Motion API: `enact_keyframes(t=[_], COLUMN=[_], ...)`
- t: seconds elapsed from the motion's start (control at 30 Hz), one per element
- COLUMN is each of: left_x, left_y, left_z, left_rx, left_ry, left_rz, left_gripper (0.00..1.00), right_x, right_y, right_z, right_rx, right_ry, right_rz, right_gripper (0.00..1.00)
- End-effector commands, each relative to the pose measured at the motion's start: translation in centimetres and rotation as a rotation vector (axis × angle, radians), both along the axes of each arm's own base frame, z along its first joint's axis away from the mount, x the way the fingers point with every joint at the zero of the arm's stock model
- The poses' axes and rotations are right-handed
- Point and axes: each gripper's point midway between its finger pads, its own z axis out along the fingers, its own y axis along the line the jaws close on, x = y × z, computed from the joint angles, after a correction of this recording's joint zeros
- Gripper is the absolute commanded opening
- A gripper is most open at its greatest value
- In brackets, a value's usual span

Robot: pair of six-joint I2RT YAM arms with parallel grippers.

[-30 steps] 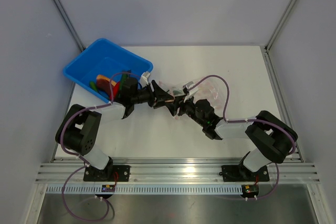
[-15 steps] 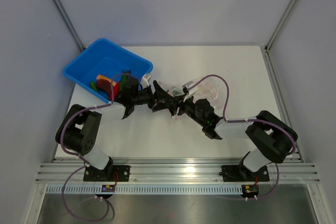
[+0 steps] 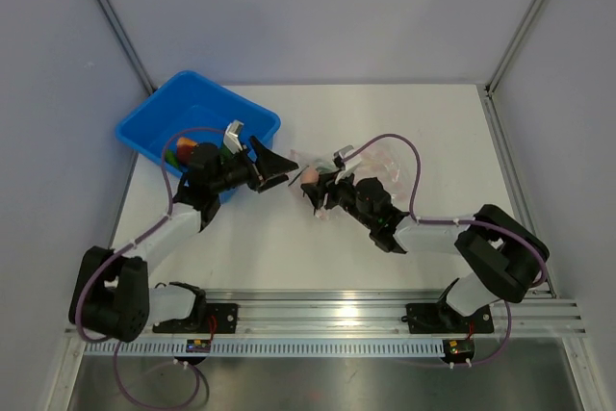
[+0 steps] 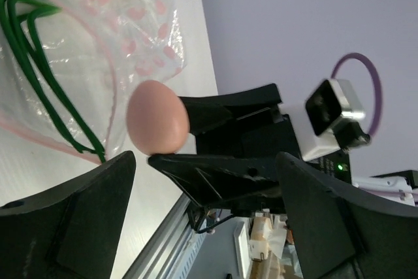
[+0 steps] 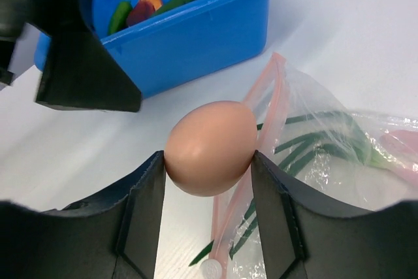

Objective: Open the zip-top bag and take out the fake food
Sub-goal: Pick up the food from the zipper food storage bag, then place the food in the bin.

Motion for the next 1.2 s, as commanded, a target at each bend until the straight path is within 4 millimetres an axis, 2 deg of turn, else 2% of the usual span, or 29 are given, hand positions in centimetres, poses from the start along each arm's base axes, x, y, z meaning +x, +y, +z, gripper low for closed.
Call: enact_keyframes(t=[0.0,0.03,0.07,0.13,0.17,0.3,0.33,0.37,0.47,0.5,0.53,0.57,0.6,0.63,0.67,0.77,0.83,0.87,0.93,0.97,1.17], left_x=[0.0,-0.5,-0.4,-0.5,-1.1,-1.1,-1.1,-1.3,-1.5,-2.0,-2.1,-2.2,-2.4,-2.6,-2.7,-2.8,-2.7,-2.6,-2.5,-2.5,-2.7], left_y=[1.5,2.0,2.7,3.8,4.5,8.3,9.1,10.6,13.4,14.0,14.4,15.1,15.4,15.6,15.8,15.9,15.8,15.7,15.7,15.7,15.7], left_z=[3.5,5.2,4.8,5.7,6.3,7.2,7.2,7.7,7.6,8.3,8.5,8.4,8.6,8.6,8.8,8.7,8.7,8.7,8.7,8.5,8.7], left_rx=[0.057,0.058,0.101,0.138,0.164,0.251,0.264,0.286,0.332,0.325,0.33,0.344,0.342,0.337,0.33,0.331,0.335,0.337,0.342,0.35,0.364], left_ry=[-0.175,-0.229,-0.231,-0.265,-0.29,-0.32,-0.321,-0.336,-0.319,-0.338,-0.342,-0.337,-0.343,-0.349,-0.355,-0.355,-0.356,-0.355,-0.355,-0.351,-0.363], left_rz=[0.084,0.108,0.151,0.208,0.236,0.456,0.496,0.577,0.722,0.751,0.769,0.8,0.816,0.826,0.839,0.845,0.838,0.834,0.829,0.827,0.82], left_gripper=[0.91,0.91,0.92,0.92,0.92,0.92,0.92,0.93,0.95,0.96,0.96,0.96,0.96,0.96,0.97,0.97,0.97,0.97,0.98,0.98,0.99], right_x=[1.0,1.2,1.4,1.9,2.1,3.5,4.1,4.6,6.0,6.2,6.9,7.3,7.5,8.0,8.4,9.4,9.4,9.6,9.9,10.1,10.4], right_y=[0.9,1.3,1.5,2.2,2.7,4.8,5.5,6.2,8.2,8.8,9.5,10.1,10.6,11.2,11.7,13.1,14.1,14.6,15.3,15.6,17.0], right_z=[5.2,6.3,6.5,7.7,7.4,7.6,8.7,7.6,7.3,7.1,8.0,6.8,6.6,7.4,6.0,5.0,5.2,4.2,4.6,3.8,3.8], right_rx=[0.083,0.097,0.094,0.099,0.092,0.092,0.111,0.095,0.094,0.095,0.107,0.094,0.096,0.112,0.098,0.106,0.129,0.127,0.144,0.141,0.169], right_ry=[-0.068,-0.08,-0.081,-0.088,-0.079,-0.055,-0.064,-0.041,-0.029,-0.023,-0.032,-0.013,-0.006,-0.017,0.002,0.013,0.012,0.024,0.021,0.03,0.014], right_rz=[-0.018,-0.016,-0.012,-0.007,0.001,0.02,0.022,0.027,0.042,0.048,0.051,0.053,0.058,0.064,0.068,0.07,0.105,0.114,0.125,0.13,0.167], right_gripper=[0.37,0.37,0.37,0.37,0.37,0.36,0.36,0.36,0.36,0.36,0.36,0.36,0.36,0.36,0.36,0.36,0.36,0.36,0.37,0.37,0.39])
